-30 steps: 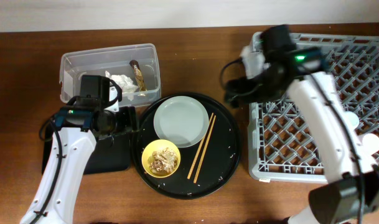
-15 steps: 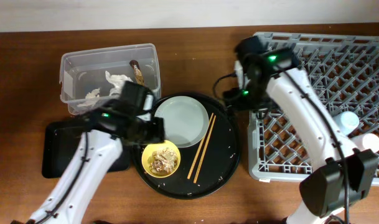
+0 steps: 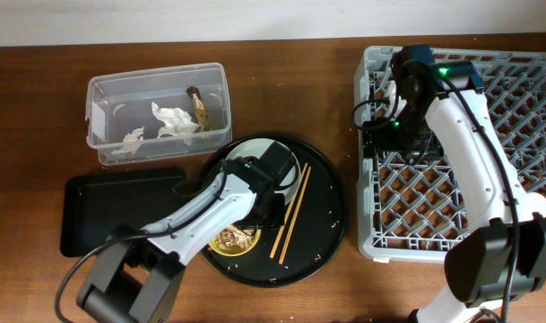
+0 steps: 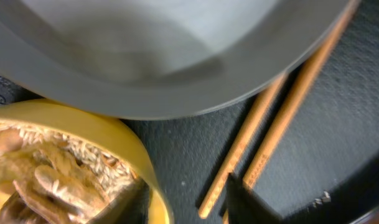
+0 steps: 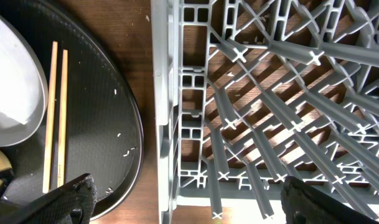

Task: Sort waste into correct bins and load items into the dishwasher rack
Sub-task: 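Grasp the yellow bowl rim with the left gripper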

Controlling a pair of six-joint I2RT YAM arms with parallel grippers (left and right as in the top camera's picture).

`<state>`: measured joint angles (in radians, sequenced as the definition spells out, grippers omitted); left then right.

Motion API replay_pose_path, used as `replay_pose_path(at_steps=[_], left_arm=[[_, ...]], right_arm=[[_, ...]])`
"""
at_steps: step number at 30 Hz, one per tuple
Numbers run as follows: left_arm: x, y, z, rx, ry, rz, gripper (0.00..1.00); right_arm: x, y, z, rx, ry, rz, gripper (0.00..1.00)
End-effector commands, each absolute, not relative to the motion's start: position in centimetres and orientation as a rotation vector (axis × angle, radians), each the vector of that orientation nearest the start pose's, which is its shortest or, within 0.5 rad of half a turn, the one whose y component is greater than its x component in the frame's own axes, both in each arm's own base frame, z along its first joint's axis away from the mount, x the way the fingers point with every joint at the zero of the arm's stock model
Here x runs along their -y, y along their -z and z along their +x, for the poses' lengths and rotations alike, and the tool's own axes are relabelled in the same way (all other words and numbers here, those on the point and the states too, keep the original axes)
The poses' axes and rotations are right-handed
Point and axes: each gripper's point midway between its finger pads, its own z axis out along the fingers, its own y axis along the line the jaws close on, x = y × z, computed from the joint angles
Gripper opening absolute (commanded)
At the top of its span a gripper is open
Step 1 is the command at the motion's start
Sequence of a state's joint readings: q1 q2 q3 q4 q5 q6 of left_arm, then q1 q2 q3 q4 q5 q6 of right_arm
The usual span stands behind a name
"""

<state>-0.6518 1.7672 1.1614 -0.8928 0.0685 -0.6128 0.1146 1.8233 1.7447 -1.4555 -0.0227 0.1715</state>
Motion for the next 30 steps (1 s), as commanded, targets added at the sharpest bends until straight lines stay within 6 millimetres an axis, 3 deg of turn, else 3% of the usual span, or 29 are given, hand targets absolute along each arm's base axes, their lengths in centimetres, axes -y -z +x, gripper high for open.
replay_pose_path(at_steps=[1, 3, 7, 14, 18, 22, 26, 30], left_arm=[[20.1, -2.5, 25.7, -3.114, 0.066, 0.026, 0.22], [19.9, -2.0, 25.4, -3.134, 0.045, 0.023, 0.10], [19.9, -1.9, 25.4, -3.136, 0.041, 0.024, 0.01], [18.8, -2.6, 25.2, -3.132, -0.021, 0.019, 0.00], [17.7, -5.8, 26.5, -3.018, -0.078, 0.018, 0.01], [17.3, -9.9, 27.4, -2.920, -0.008, 0.047, 0.01], [14.4, -13.3, 28.4, -2.852, 0.027, 0.005, 0.00], [11.0, -15.3, 29.6, -2.813, 0.116, -0.064, 0.00]], right_arm=[[-4.0, -17.1, 34.1, -3.088, -0.027, 0.079, 0.96], [-4.0, -17.1, 34.1, -3.088, -0.027, 0.079, 0.96], [-4.0, -17.1, 34.1, -3.088, -0.027, 0.079, 0.96], [-4.0, -17.1, 34.0, -3.090, -0.026, 0.075, 0.96], [-4.0, -17.1, 34.0, -3.092, -0.026, 0.067, 0.96], [-3.9, -17.1, 33.9, -3.094, -0.025, 0.067, 0.96], [-3.9, -17.1, 33.9, -3.095, -0.025, 0.067, 0.96], [-3.9, -17.1, 33.9, -3.095, -0.025, 0.066, 0.96]])
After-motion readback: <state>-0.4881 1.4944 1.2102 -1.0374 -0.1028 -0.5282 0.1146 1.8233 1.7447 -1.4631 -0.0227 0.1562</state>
